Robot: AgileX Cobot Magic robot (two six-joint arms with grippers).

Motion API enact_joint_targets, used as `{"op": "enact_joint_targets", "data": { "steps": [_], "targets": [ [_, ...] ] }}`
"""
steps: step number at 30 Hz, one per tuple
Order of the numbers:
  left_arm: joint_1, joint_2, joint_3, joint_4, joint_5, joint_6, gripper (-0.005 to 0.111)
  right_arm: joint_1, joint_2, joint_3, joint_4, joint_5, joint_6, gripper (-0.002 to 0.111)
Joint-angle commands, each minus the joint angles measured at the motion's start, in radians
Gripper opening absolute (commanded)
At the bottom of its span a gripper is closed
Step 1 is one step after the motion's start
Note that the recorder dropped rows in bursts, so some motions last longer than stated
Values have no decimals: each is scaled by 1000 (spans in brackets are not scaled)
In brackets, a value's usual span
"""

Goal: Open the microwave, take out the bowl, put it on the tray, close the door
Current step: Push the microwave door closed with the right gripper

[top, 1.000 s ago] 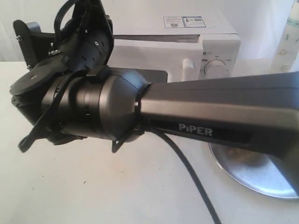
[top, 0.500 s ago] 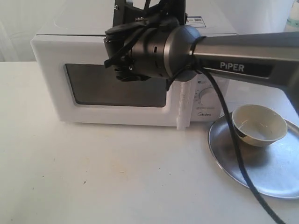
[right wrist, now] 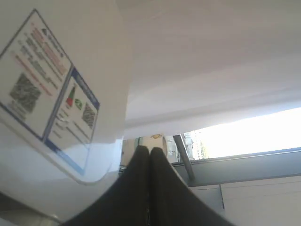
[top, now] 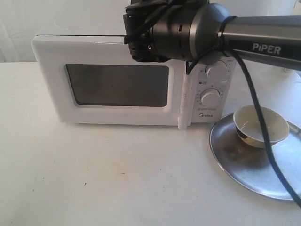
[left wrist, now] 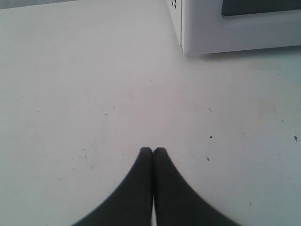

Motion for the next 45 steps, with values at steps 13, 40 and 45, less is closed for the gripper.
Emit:
{"op": "enact_joint_targets", "data": {
  "steps": [13, 40, 45],
  "targets": [
    [-3, -2, -3, -8, 2, 0, 0, 56, -96, 55, -47, -123, 148, 0],
    [-3, -2, -3, -8, 2, 0, 0, -122, 50, 55, -73, -14, 100, 0],
    [-3, -2, -3, -8, 2, 0, 0, -116, 15, 92, -50, -10, 100, 0]
  ]
}}
